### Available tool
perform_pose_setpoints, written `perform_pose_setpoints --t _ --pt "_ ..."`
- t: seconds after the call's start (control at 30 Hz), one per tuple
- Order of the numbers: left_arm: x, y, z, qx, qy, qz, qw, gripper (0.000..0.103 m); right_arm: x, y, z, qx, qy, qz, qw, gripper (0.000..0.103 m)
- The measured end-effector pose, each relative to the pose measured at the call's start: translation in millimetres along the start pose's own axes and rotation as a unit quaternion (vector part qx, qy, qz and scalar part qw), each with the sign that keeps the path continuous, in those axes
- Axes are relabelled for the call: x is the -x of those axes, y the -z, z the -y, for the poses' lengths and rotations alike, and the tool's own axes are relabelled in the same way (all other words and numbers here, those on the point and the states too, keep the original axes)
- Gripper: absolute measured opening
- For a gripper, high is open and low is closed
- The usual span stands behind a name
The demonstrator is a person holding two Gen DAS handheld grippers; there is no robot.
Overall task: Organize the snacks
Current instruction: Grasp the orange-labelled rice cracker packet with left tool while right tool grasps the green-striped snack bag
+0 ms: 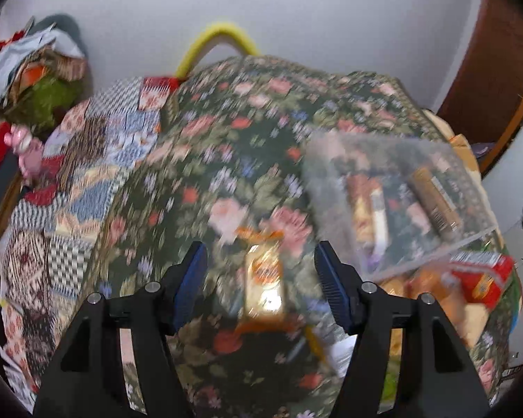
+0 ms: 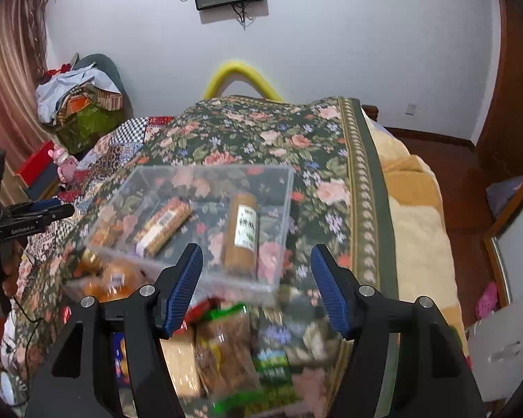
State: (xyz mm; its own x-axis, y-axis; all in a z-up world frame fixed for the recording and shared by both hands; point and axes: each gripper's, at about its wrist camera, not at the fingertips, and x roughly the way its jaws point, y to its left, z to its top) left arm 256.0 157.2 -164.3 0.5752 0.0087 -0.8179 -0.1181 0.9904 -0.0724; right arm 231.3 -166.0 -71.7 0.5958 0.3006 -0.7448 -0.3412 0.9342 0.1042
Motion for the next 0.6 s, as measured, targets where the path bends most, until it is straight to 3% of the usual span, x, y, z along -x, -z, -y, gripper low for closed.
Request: perform_pose_setpoints --t 0.2,0.47,0.6 --pt "-23.9 27.5 -7.6 0.018 0.011 -0.034 0.9992 0.064 -5.0 30.5 -0.7 -0.004 0.003 -0.033 0.999 0.063" --pt "-57.4 37.5 1.4 0.006 0.019 -0.058 0.9981 0.063 -34.3 58.0 -4.3 -0.011 -0.013 -0.087 0.996 0.063" --pt "-74.5 35.8 2.9 0.004 0.016 -0.067 0.9977 0.055 -39.0 58.0 -5.8 -0.015 -0.014 -0.081 0.997 0.071"
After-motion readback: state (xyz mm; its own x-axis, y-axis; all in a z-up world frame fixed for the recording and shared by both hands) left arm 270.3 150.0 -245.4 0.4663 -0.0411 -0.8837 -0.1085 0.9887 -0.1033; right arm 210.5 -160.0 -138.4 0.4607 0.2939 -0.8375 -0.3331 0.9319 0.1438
